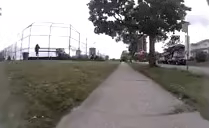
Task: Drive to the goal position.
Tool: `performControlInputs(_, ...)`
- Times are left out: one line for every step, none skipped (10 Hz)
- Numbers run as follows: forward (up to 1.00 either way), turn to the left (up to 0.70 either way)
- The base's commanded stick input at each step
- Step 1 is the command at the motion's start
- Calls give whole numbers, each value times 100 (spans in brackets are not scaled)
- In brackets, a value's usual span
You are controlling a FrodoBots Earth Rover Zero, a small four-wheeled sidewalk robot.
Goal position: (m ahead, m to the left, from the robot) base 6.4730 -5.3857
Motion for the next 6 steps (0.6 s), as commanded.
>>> performControlInputs(70,0)
performControlInputs(70,0)
performControlInputs(70,0)
performControlInputs(70,0)
performControlInputs(70,0)
performControlInputs(70,0)
